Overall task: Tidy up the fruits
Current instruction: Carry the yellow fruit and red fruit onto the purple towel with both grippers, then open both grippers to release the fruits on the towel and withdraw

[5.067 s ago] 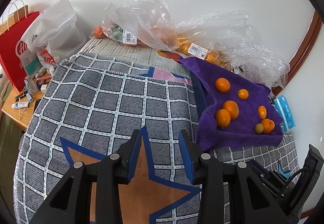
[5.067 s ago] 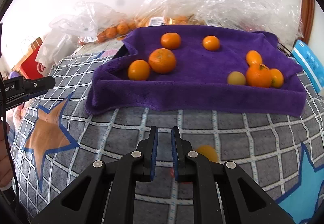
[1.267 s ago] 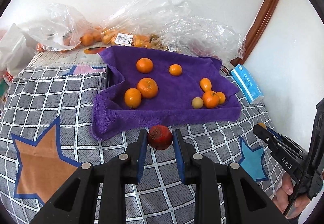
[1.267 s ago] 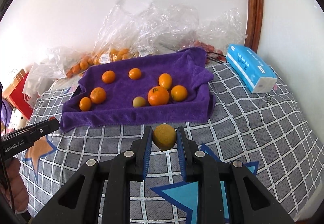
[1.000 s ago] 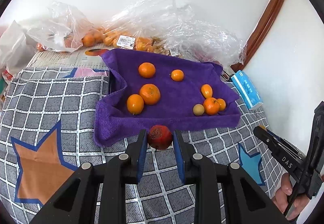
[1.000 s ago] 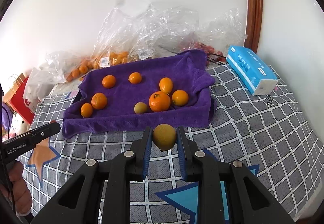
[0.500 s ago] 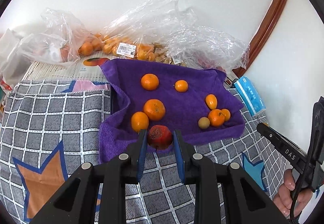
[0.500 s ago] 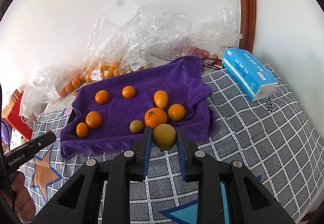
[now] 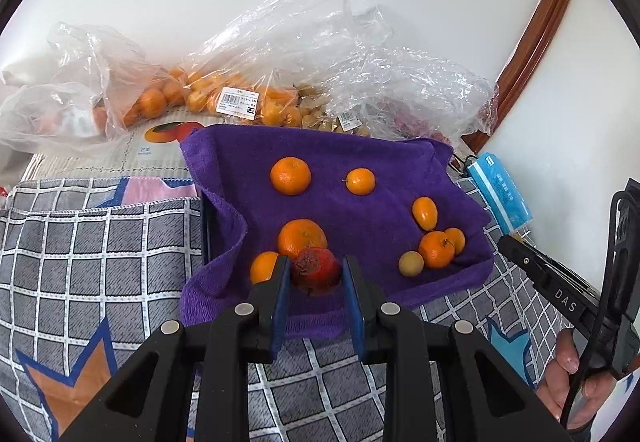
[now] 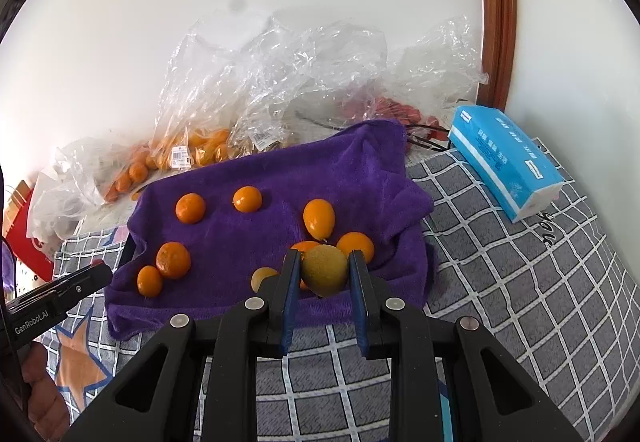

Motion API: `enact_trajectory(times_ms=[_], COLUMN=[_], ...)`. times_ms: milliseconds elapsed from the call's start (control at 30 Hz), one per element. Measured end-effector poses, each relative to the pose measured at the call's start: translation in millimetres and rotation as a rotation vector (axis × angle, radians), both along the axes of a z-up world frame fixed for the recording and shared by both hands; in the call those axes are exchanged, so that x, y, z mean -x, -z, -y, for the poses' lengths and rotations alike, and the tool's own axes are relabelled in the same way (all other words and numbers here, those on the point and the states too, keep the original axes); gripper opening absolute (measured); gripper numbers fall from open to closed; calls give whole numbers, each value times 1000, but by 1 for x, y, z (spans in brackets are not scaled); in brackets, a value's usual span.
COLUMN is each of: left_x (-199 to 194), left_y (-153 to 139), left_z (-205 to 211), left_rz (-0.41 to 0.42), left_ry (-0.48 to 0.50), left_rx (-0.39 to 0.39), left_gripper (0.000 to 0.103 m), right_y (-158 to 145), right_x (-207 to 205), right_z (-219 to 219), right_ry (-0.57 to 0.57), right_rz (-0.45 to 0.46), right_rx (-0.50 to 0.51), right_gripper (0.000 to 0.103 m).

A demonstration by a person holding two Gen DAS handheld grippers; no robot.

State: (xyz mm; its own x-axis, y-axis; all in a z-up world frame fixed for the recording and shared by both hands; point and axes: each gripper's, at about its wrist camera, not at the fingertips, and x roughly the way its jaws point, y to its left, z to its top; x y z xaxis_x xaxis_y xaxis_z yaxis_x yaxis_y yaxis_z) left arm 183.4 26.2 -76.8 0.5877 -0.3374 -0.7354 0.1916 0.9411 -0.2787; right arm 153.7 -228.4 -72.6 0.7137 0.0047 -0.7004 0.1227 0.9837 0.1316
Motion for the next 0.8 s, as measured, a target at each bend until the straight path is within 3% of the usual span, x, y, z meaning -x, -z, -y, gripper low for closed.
enact_trajectory(times_ms=[800], left_x=[-43], left_y=[35], left_z=[3], left_rz=[-73], left_ry=[6], left_rx=[22], left_gripper=[24], right_y=[43], right_x=[-60], right_z=[-22], right_ry=[-68], right_rz=[-42], right_rx=[15], right_gripper=[24])
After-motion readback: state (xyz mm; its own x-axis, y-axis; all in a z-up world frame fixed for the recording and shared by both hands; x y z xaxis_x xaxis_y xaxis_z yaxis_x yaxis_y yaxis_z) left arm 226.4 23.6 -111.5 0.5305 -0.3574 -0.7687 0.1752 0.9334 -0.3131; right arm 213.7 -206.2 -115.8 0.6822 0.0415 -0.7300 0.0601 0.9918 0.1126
